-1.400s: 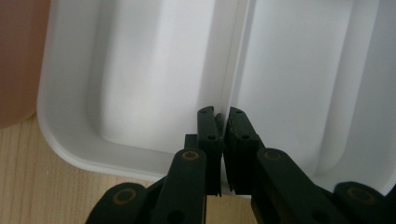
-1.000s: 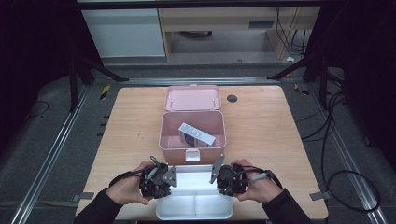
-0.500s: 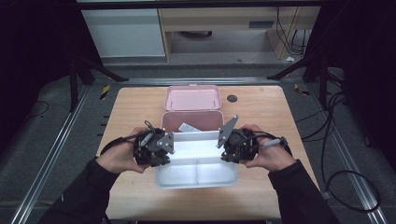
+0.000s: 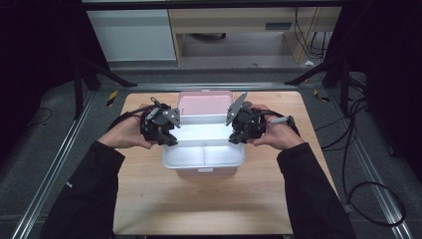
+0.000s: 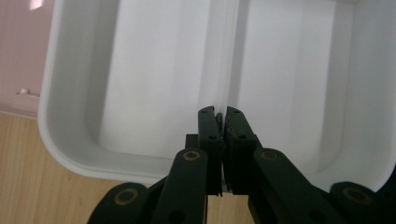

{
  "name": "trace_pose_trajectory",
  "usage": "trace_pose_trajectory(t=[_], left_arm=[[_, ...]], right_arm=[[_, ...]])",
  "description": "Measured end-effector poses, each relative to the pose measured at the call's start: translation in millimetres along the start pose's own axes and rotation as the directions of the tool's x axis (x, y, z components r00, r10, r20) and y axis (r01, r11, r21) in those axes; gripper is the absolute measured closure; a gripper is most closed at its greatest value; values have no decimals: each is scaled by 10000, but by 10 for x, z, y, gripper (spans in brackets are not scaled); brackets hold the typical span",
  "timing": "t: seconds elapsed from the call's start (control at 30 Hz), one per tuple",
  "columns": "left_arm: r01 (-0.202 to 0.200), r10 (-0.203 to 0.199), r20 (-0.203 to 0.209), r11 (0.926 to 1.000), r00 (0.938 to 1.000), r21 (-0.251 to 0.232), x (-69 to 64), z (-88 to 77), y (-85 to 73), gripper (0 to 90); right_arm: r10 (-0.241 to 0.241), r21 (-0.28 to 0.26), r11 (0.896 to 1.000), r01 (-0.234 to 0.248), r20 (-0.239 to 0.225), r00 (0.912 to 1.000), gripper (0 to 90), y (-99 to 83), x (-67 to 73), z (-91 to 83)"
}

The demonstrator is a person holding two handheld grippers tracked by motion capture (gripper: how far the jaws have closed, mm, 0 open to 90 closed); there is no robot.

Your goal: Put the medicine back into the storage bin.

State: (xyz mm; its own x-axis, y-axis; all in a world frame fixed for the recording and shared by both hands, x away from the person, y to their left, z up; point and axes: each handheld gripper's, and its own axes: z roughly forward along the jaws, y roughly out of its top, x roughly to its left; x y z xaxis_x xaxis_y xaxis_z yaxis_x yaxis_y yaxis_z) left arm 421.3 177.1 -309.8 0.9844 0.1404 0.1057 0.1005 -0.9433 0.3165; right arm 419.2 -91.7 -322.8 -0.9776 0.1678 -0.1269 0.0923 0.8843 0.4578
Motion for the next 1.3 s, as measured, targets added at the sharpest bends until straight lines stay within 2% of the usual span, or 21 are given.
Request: trace_pose_trajectory(t=[0.1, 0.27, 0.4, 0.63, 0.8, 0.87, 1.0, 1.1, 1.3], left_arm=[[190, -188, 142, 9998, 9997, -115, 129, 36, -33, 864], [378, -378, 31, 9993, 9993, -49, 344, 118, -30, 855], [344, -345, 52, 9992, 9994, 210, 412, 237, -15, 856], [515, -525, 216, 9977, 9984, 444, 497, 427, -40, 852], [615, -622, 347, 9979, 9975, 227, 519, 475, -52, 853], [538, -546, 340, 9983, 9979, 237, 514, 499, -43, 856], [344, -369, 306, 9964, 9989, 770, 505, 608, -5, 856], [334, -364, 339, 9959, 9988, 837, 490, 668, -11, 858], [401, -428, 506, 9977, 9978, 545, 446, 721, -63, 851]], right_arm=[[47, -49, 10000, -47, -24, 10000, 851, 33, -104, 39], [84, -155, 9998, -84, 13, 10000, 854, 51, -301, 117], [319, -37, 9995, -320, -106, 9994, 851, 13, -399, 215], [467, 190, 9987, -464, -152, 9988, 850, -37, -452, 389], [614, 473, 9970, -604, -182, 9979, 842, -71, -485, 500], [658, 526, 9965, -651, -110, 9978, 839, -94, -491, 532], [663, 587, 9961, -653, -153, 9977, 843, -125, -491, 584], [629, 793, 9949, -618, -114, 9980, 842, -128, -461, 607], [795, 267, 9965, -789, -255, 9965, 837, -246, -410, 656]])
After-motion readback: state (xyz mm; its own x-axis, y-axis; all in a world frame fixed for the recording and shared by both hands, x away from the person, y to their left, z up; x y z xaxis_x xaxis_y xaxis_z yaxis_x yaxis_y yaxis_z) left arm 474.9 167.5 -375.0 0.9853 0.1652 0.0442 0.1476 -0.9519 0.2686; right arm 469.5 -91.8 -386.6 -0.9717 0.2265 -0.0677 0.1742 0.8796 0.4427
